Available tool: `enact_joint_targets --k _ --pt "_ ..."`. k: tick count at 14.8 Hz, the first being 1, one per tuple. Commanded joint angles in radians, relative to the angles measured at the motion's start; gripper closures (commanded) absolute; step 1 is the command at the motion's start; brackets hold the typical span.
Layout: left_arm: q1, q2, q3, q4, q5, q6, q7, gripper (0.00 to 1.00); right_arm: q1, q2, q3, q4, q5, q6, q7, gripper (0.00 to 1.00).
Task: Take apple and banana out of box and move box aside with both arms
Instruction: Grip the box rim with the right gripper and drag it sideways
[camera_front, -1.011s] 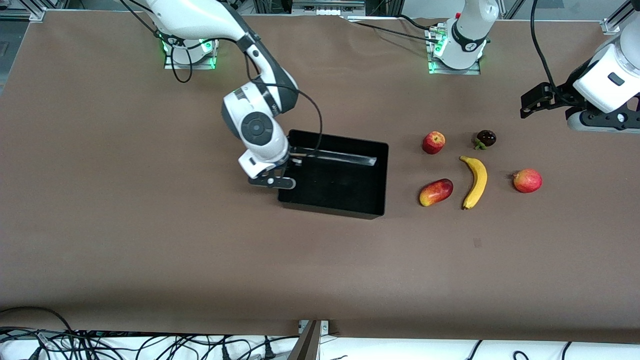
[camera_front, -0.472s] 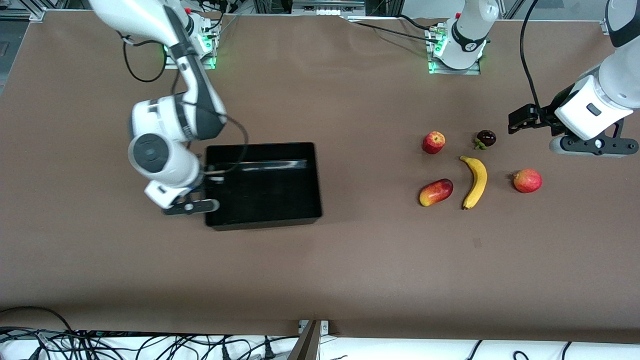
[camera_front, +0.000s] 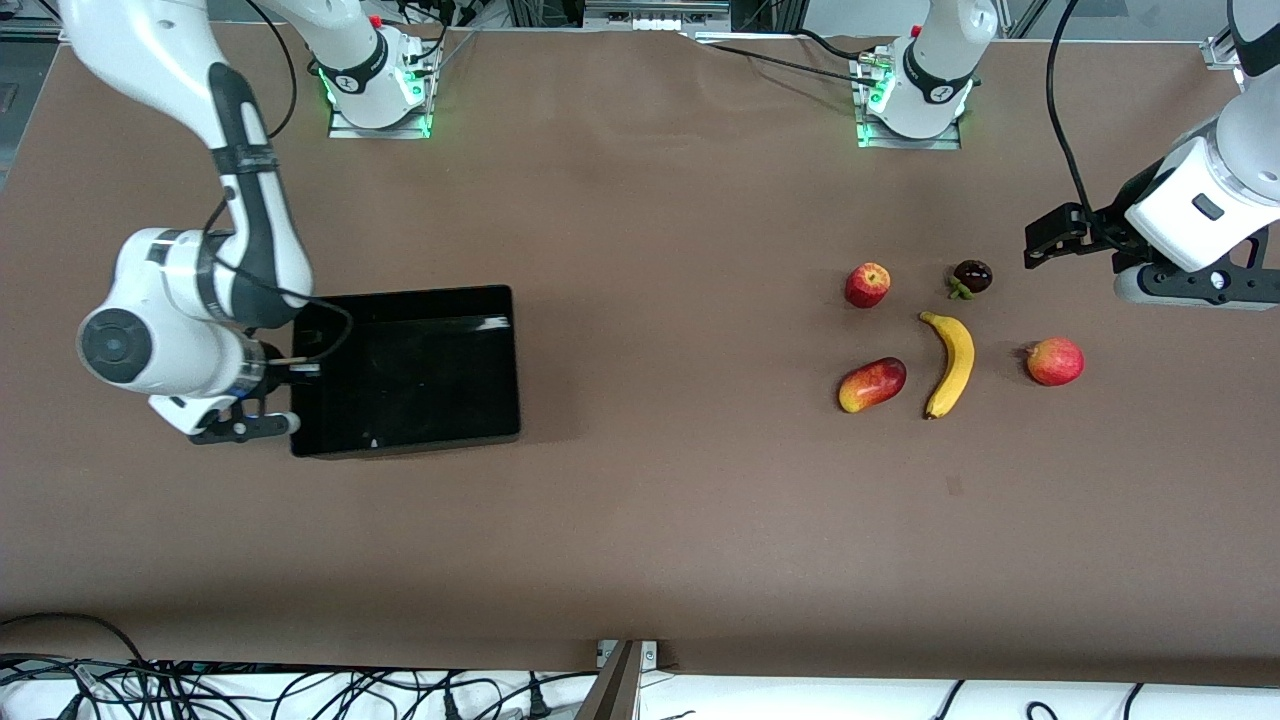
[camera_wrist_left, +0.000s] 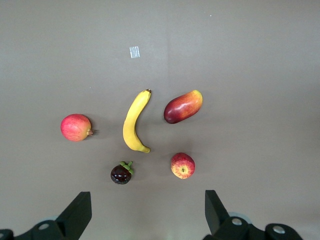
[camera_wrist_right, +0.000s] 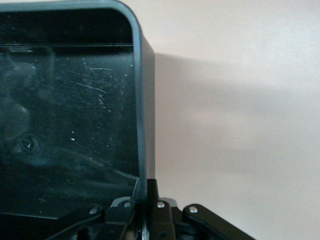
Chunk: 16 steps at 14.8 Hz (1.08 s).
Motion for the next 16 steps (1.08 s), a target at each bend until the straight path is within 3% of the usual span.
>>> enact_joint_targets --k 1,9,10,11,12,14,16 --pt "0.005 -0.035 0.002 0.001 -0.003 0.004 -0.014 0.0 -0.033 -0.044 0.015 -0.12 0.029 0.11 -0.048 1.0" --pt "0.006 -0.043 -0.04 -0.082 0.007 0.09 -0.042 0.0 -0.066 -0.041 0.016 -0.176 0.041 0.12 -0.016 1.0" --pt "0.006 -0.043 -0.04 -0.091 0.007 0.11 -0.044 0.0 -0.065 -0.042 0.016 -0.168 0.041 0.117 -0.015 0.79" --pt "0.008 -0.044 -0.04 -0.097 0.009 0.111 -0.044 0.0 -0.062 -0.047 0.019 -0.157 0.041 0.115 -0.01 0.17" --pt "0.011 -0.044 -0.04 -0.097 0.007 0.111 -0.044 0.0 -0.06 -0.056 0.021 -0.134 0.041 0.114 -0.015 0.0" --pt "0.017 -0.044 -0.034 -0.082 -0.002 0.078 -0.027 0.0 -0.054 -0.07 0.027 -0.033 0.041 0.036 -0.012 0.0" --pt "0.012 -0.051 -0.046 -0.074 0.013 0.084 -0.028 0.0 -0.048 -0.074 0.028 0.109 0.041 -0.128 0.02 0.0"
